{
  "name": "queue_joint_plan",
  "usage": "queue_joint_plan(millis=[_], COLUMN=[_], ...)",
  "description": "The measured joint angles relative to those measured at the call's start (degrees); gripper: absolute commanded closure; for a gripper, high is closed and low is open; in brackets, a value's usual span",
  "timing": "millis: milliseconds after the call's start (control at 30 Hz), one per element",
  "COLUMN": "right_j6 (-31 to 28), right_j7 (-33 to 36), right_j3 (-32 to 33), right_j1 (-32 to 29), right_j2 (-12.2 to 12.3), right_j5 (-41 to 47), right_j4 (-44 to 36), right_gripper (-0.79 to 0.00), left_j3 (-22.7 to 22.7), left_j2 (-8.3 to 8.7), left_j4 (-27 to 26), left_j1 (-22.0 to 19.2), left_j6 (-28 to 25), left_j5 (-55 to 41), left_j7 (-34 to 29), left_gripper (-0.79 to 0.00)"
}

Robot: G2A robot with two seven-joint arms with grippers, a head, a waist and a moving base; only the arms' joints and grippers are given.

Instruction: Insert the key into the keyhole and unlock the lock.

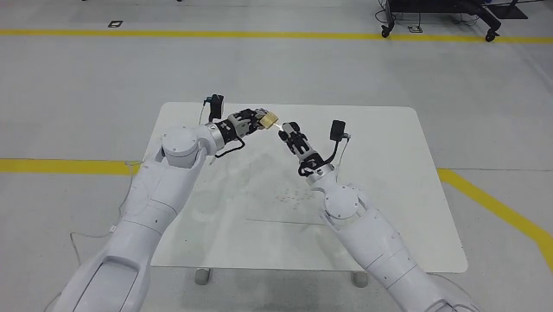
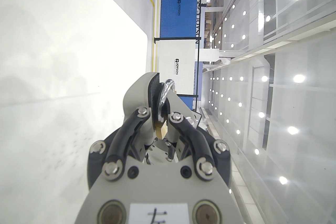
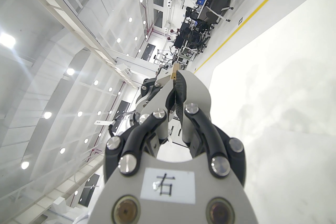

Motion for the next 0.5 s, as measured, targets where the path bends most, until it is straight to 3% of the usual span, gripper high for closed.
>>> queue_joint_plan(millis=[500], right_j6=[0.58], right_j7=[-1.22], right_j3=[-0.41], right_j1=[0.68], right_j2=[-1.32], right_j5=[-1.73], right_j4=[0.87], right_gripper=[0.000], left_j3=[-0.34], left_j2=[-0.34], left_j4=[-1.13], left_j1=[0.95], left_j6=[1.47], left_j5=[-0.86], left_j7=[2.21], left_gripper=[0.000])
